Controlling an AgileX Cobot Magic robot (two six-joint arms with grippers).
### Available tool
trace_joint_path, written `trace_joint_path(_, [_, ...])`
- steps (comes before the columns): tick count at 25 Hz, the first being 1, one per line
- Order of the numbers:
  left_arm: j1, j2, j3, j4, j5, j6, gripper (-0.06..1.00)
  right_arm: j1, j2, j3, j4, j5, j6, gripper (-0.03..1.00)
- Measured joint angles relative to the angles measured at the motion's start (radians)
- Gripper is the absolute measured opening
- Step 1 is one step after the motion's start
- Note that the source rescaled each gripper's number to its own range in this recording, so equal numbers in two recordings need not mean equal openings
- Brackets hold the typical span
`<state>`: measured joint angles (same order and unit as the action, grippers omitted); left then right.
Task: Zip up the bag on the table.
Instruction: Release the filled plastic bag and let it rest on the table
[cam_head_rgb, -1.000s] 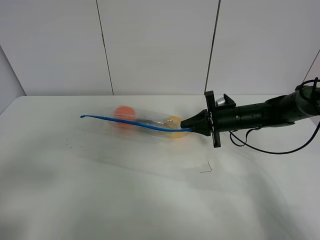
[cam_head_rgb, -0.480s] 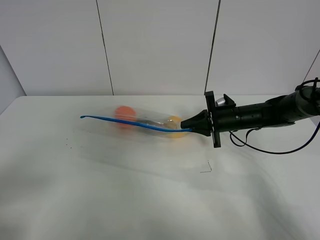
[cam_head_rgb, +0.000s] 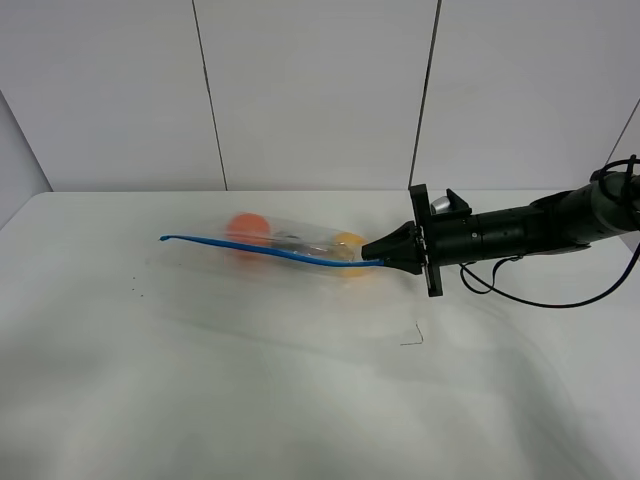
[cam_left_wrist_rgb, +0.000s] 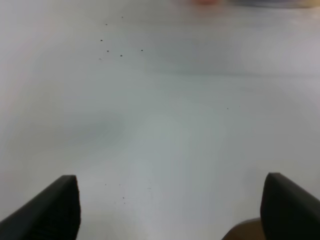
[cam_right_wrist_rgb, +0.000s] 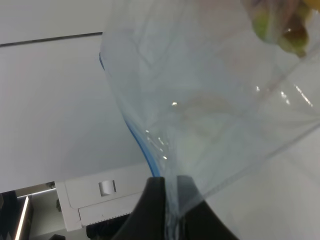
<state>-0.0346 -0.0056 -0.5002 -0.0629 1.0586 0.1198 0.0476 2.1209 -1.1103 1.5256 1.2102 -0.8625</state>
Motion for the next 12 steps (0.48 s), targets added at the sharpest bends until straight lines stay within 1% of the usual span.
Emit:
trace_joint_path(4, [0.0, 0.0, 0.003, 0.044, -0.001, -0.065, 1.0, 0.0, 0.0, 0.0, 0.0, 0.0, 0.0, 0.0])
trace_joint_path(10, [0.0, 0.0, 0.004, 0.063, -0.001, -0.089, 1.0, 0.0, 0.0, 0.0, 0.0, 0.0, 0.002, 0.0])
trace_joint_path(12, [0.0, 0.0, 0.004, 0.063, -0.001, -0.09, 1.0, 0.0, 0.0, 0.0, -0.004, 0.0, 0.009, 0.05])
